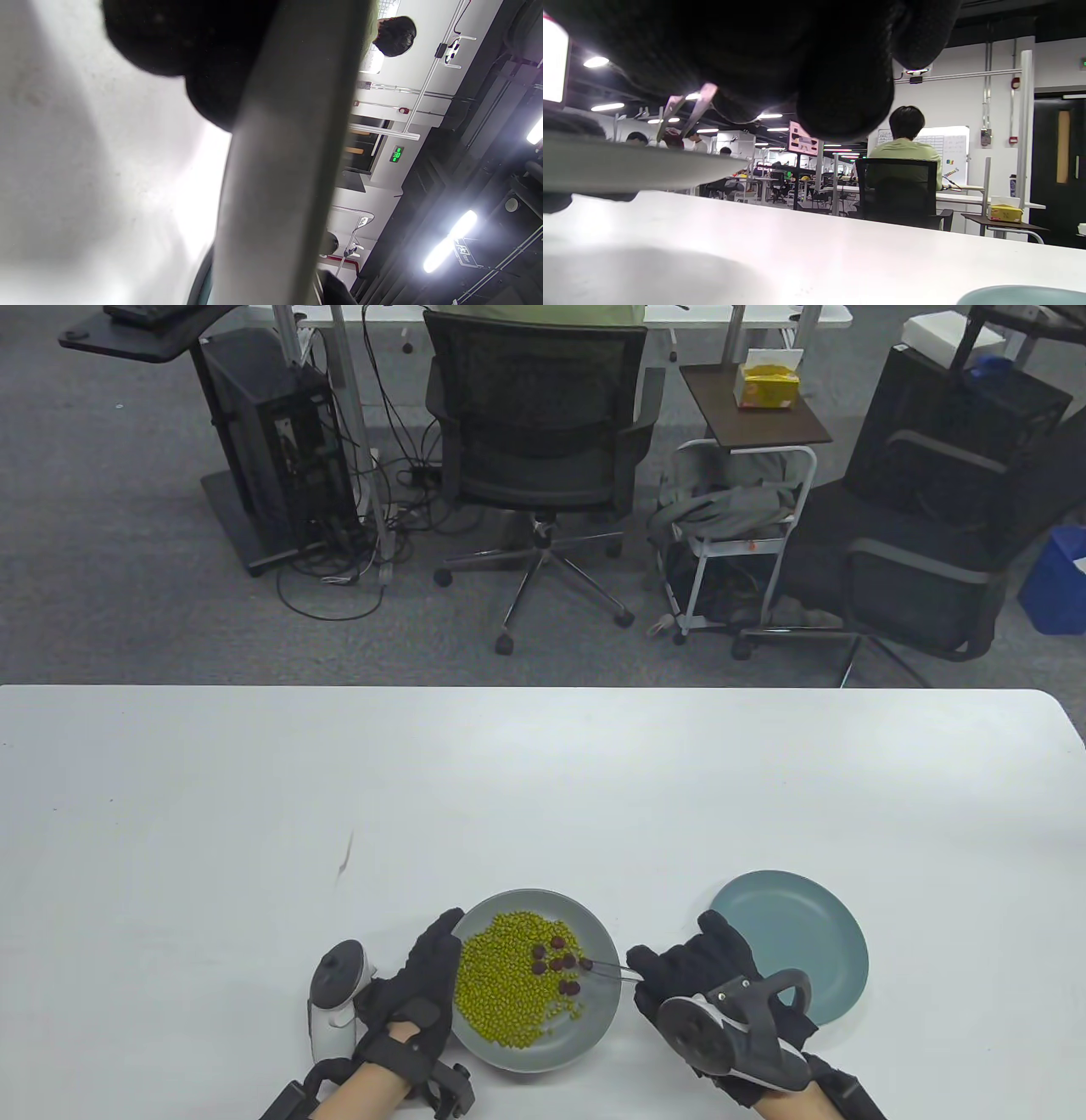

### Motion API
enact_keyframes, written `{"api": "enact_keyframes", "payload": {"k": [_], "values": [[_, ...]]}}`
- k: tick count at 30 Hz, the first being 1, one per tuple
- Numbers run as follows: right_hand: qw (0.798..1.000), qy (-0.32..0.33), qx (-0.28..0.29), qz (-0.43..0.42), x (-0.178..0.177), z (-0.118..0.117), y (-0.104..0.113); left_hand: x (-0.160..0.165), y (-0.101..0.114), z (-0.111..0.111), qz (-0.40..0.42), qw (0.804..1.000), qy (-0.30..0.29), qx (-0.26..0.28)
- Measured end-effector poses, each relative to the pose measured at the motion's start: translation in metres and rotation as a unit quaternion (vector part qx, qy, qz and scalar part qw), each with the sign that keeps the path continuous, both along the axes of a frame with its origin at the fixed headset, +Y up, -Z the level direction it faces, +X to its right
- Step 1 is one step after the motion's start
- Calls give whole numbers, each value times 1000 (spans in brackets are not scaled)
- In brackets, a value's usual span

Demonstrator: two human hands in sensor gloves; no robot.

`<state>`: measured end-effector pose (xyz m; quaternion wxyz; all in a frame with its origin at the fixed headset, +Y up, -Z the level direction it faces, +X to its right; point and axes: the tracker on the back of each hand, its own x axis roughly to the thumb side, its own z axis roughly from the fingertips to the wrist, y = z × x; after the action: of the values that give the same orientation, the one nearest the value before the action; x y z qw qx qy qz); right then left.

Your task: Pick cranberries with tweezers into plate

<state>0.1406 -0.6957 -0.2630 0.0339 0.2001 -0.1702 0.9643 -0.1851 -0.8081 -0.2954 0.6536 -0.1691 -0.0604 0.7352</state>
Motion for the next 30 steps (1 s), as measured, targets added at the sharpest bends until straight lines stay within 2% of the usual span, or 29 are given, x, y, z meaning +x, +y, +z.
{"api": "enact_keyframes", "payload": {"k": [5,8,12,15,19,23,26,30], "values": [[997,-62,-8,-54,39,-16,16,-5,-1,-2,4,1000,12,4],[989,-118,-48,-70,78,-35,18,-8,-1,-3,6,1000,18,4],[971,-202,-104,-74,122,-55,6,-10,0,-3,11,1000,21,4],[952,-254,-164,-46,151,-72,-14,-11,0,-3,12,1000,21,7],[937,-267,-224,-27,163,-81,-33,-11,-1,-3,13,1000,18,6],[926,-279,-255,4,164,-86,-43,-9,-2,-2,12,1000,14,1],[915,-300,-270,18,166,-86,-45,-7,-3,-1,26,1000,11,-12],[918,-308,-249,-19,170,-84,-39,-5,-3,0,27,1000,5,-11]]}}
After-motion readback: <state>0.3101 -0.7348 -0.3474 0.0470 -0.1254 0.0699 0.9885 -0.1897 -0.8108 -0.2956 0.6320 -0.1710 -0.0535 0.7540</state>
